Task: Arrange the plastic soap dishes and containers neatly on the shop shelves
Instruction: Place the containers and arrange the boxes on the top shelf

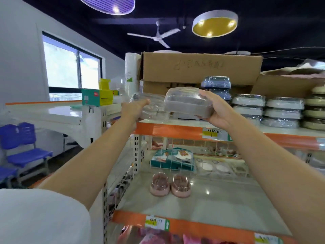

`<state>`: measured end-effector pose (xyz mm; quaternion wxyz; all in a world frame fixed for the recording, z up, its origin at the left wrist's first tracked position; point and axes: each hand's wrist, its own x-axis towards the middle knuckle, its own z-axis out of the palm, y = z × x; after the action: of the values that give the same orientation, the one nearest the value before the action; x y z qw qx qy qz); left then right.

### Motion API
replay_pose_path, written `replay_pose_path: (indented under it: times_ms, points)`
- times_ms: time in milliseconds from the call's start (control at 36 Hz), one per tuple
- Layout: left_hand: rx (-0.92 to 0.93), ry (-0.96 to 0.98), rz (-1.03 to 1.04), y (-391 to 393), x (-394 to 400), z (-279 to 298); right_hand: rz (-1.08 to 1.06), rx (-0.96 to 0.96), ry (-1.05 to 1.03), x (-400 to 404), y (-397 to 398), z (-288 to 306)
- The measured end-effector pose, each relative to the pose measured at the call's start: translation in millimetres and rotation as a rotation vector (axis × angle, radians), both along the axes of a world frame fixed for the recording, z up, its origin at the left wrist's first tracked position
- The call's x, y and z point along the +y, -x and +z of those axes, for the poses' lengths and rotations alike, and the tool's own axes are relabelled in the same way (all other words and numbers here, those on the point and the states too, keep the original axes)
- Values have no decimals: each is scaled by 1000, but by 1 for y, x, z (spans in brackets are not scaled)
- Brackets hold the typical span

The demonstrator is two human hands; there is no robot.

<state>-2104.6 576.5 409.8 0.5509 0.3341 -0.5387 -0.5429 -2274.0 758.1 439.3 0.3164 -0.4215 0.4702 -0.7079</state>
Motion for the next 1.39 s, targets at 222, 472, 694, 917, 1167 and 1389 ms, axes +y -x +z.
replay_pose_path:
  times_ms: [222,472,694,917,1167,1389]
  points:
    - [24,-26,-144,-29,40,-23,-129,-18,-50,35,-40,-24]
    - [12,-71,-253,-53,70,-69,-149,-55,-149,71,-68,-58]
    - [-10,-170,-252,-66,71,-108,-155,-68,-225,82,-84,-92]
    - [-48,-259,-240,-69,73,-149,-191,-103,-307,79,-82,-130]
    - [-53,-359,-253,-55,65,-176,-199,-120,-377,66,-60,-160]
    - [-89,-380,-236,-20,57,-197,-214,-173,-400,62,-23,-185]
